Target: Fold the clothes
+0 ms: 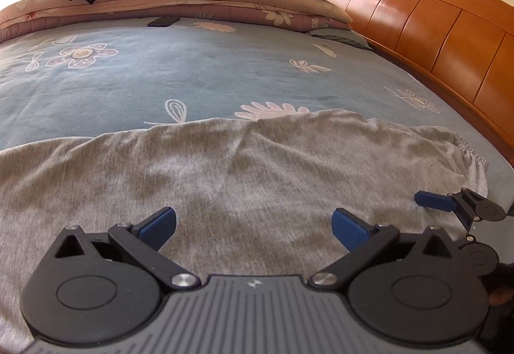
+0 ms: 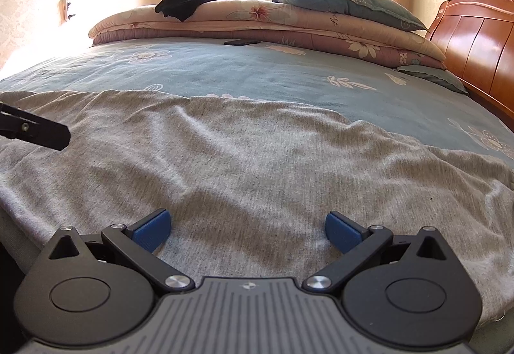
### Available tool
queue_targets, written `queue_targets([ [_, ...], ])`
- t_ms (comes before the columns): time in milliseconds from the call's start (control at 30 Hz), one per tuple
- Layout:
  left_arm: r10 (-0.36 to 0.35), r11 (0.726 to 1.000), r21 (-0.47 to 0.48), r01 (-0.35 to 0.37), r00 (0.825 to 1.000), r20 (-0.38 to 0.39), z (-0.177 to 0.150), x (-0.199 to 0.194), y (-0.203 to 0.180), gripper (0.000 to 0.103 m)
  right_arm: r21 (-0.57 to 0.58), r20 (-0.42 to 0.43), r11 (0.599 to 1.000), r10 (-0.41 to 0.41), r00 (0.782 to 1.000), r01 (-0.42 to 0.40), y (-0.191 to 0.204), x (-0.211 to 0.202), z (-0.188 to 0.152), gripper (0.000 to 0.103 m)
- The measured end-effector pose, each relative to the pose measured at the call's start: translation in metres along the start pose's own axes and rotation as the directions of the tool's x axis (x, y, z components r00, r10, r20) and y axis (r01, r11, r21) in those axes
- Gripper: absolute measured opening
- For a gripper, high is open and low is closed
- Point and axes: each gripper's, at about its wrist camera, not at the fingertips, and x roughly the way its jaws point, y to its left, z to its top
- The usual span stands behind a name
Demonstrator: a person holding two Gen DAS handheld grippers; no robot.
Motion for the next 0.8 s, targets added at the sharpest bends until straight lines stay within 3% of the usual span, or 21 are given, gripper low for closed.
queue_targets([
  [167,-0.046,0.999,-0.006,0.045,0.996,-0.073,-0.008,0.018,-0.004,0.102,-0.003,0.012,1.0,0.005,1.0,-0.005,0.0,0.0,-0.001,0.103],
  [300,-0.039,0.999,-0.012,0.038,0.996,-0.084,-0.022,0.001,-0.005,0.102,-0.003,0.018,1.0,0.005,1.0,-0.005,0.0,0.0,-0.002,0.103],
  [467,0.052,0.999,0.0,-0.052,0.997,-0.052,-0.027,-0.024,-0.002,0.102,0.0,0.023,1.0,0.001,1.0,-0.001,0.001,0.0,-0.003,0.103],
  [567,0.058,0.997,-0.039,-0.063,0.992,-0.11,-0.034,-0.019,0.006,0.102,0.0,0.023,1.0,0.0,1.0,0.0,0.001,0.0,-0.003,0.103],
  [700,0.071,0.997,0.028,-0.068,0.991,-0.116,-0.045,-0.027,-0.005,0.102,-0.001,0.025,1.0,0.0,1.0,0.0,0.001,-0.001,-0.004,0.103],
  [800,0.083,0.996,0.049,-0.079,0.994,-0.071,-0.044,-0.04,0.0,0.102,-0.001,0.036,1.0,-0.002,0.999,0.002,0.001,-0.001,-0.005,0.103],
])
